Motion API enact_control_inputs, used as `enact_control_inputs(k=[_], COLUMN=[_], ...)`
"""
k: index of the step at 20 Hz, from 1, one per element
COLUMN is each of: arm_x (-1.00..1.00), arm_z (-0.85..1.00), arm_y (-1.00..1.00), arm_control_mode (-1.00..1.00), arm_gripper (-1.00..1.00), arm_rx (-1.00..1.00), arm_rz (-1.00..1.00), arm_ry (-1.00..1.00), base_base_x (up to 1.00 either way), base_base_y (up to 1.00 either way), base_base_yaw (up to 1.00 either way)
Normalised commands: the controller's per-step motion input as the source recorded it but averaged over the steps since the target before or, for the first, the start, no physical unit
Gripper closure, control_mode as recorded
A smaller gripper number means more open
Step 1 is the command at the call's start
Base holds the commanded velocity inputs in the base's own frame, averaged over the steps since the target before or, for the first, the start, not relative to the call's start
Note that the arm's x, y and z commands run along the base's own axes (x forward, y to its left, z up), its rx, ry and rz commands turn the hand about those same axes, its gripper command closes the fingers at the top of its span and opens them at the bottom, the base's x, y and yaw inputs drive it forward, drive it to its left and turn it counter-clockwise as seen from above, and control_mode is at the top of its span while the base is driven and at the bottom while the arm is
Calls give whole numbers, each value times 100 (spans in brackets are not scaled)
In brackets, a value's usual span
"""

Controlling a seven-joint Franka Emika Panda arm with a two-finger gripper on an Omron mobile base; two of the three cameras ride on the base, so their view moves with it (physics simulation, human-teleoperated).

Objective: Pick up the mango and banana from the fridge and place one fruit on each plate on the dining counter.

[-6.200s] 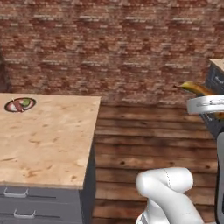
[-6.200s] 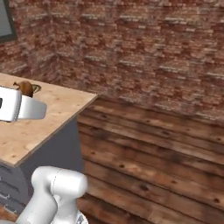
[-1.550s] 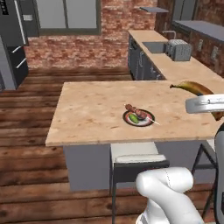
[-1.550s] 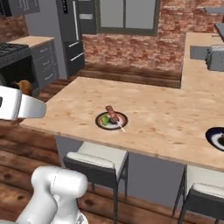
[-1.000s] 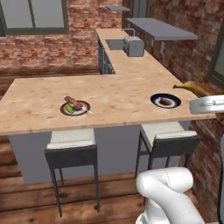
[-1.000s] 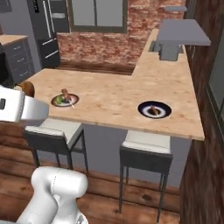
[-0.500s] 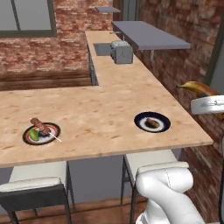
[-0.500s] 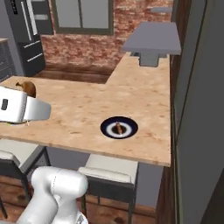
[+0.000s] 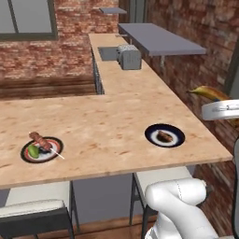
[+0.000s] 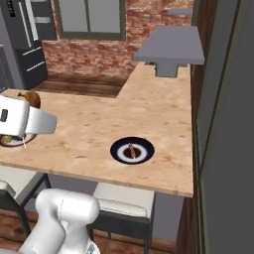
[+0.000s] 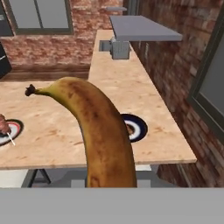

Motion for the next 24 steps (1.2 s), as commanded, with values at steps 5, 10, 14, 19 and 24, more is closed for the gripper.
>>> enact_control_inputs(k=[5,10,14,19,24], arm_x=[0,0,0,22,35], arm_z=[0,0,0,-17,-63], arm_y=[0,0,0,-2,-12], arm_control_mode=[100,100,100,-100,-100], arm_gripper=[100,100,100,100,100], arm_rx=[0,0,0,0,0], arm_rz=[0,0,0,0,5], arm_ry=[0,0,0,0,0], base_base_x=[67,53,43,38,0], base_base_y=[-15,-4,0,0,0], base_base_yaw=[-24,-43,-45,-10,0])
